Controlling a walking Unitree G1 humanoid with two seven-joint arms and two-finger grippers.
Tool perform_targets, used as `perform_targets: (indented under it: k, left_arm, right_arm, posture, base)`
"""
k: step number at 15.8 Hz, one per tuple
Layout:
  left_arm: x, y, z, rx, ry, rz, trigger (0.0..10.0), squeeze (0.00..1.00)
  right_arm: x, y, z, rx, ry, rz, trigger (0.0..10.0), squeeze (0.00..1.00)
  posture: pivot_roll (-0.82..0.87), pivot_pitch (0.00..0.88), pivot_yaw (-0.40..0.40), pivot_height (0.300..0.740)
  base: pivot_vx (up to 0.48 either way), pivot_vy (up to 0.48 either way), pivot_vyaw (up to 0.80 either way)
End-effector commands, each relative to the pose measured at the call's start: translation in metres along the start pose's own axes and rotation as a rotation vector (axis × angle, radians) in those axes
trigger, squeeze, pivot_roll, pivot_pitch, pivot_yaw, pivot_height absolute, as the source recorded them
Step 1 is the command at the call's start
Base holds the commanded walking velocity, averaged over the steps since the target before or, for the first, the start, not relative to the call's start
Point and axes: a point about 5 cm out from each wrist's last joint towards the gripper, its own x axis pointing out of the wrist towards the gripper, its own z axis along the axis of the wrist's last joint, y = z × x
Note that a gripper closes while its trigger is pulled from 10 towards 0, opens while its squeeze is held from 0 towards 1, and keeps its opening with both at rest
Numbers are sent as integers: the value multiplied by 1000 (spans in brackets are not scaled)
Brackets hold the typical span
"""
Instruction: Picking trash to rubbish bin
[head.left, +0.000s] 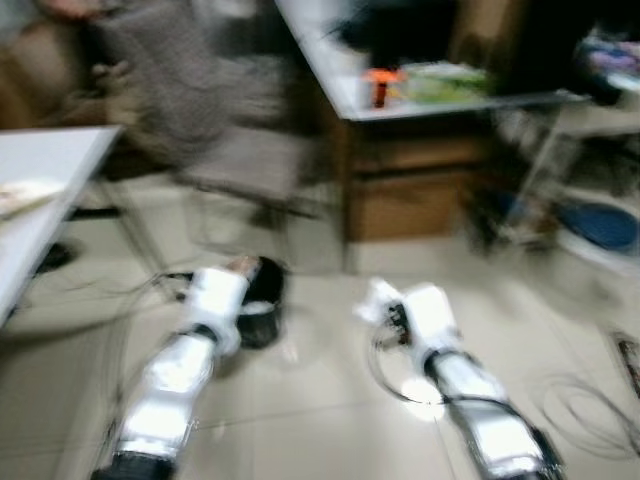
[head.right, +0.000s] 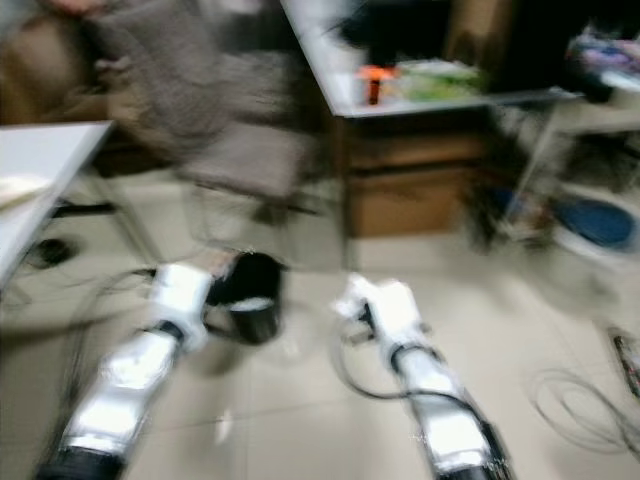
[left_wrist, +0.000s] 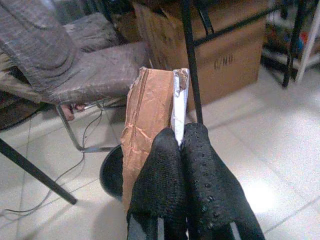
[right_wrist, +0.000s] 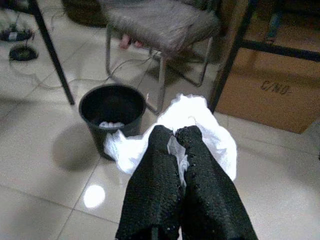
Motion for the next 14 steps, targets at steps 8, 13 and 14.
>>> perform_targets:
  k: [8,13,14]
  left_arm:
    - [-5,11,-1,11,4,26,10000,0]
    - [-7,9,-2,18,9,21,10000,0]
    - [-8,9,-3,18,10,21,10000,0]
  right_arm:
    - [8,5,7,-15,-46,-27,10000,0]
    - [8,6,4,-29,-36,-23,10000,0]
    - [8,6,3,-22,-28,-22,10000,0]
  posture:
    - [-3,24,8,740]
    - [0,32,4,740]
    - [-3,33,2,740]
  base:
    - [381,0,360]
    - [383,0,0]
    - [382,0,0]
